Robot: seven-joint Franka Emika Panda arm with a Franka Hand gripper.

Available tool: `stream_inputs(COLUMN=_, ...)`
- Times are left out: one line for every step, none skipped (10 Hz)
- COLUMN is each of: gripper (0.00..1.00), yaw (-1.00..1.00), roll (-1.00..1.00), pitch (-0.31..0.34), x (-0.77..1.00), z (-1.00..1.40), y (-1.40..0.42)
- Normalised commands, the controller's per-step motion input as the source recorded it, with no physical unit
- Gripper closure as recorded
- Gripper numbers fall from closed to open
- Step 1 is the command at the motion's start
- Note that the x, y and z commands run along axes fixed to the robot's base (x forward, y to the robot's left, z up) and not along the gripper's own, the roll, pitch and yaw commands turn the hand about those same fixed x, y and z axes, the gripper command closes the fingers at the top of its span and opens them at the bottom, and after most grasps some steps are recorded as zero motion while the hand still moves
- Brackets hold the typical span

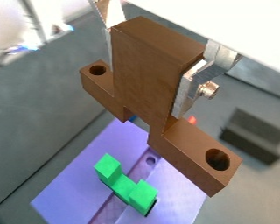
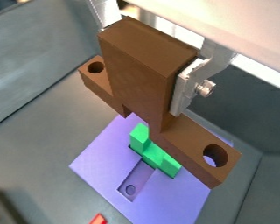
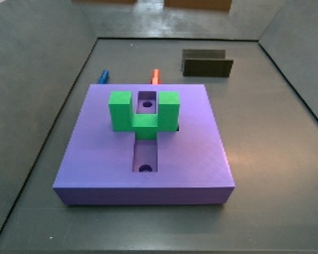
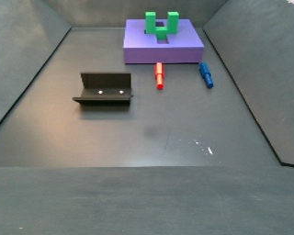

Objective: Pick up the brown object. Move up. Move to above the board. Insert the brown object.
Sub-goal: Insert the brown object.

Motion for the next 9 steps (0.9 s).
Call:
stream_inputs(gripper=1.0, yaw=-1.0, roll=0.04, pitch=-0.074, x=0.0, z=-0.75, y=-0.01)
stream_inputs(gripper=1.0, yaw=-1.0, roll=0.0, pitch=-0.053, x=0.0, z=-0.71, y=0.0)
stream_inputs(gripper=1.0, yaw=-1.0, roll=0.03, pitch=-0.02, x=0.0, z=-0.62, y=0.0)
stream_inputs(gripper=1.0, yaw=-1.0, roll=0.02, pitch=0.0, x=0.0, z=-0.54, y=0.0)
stream_inputs(gripper=1.0, yaw=-1.0, roll=0.06, pitch=0.0, x=-0.01, z=-0.29, y=0.0)
stream_inputs(gripper=1.0, yaw=-1.0, roll=0.0, pitch=-0.003, x=0.0, z=0.0, y=0.0)
stream_inputs(gripper=1.0, yaw=-0.98, roll=-0.18, pitch=-0.149, x=0.0, z=-0.01, y=-0.03)
stream_inputs(gripper=1.0, yaw=-0.94, roll=-0.22, pitch=-0.176, x=0.0, z=-0.01, y=-0.03)
stream_inputs(gripper=1.0, yaw=-0.97, roll=-0.19, pitch=-0.137, x=0.0, z=0.0, y=-0.02)
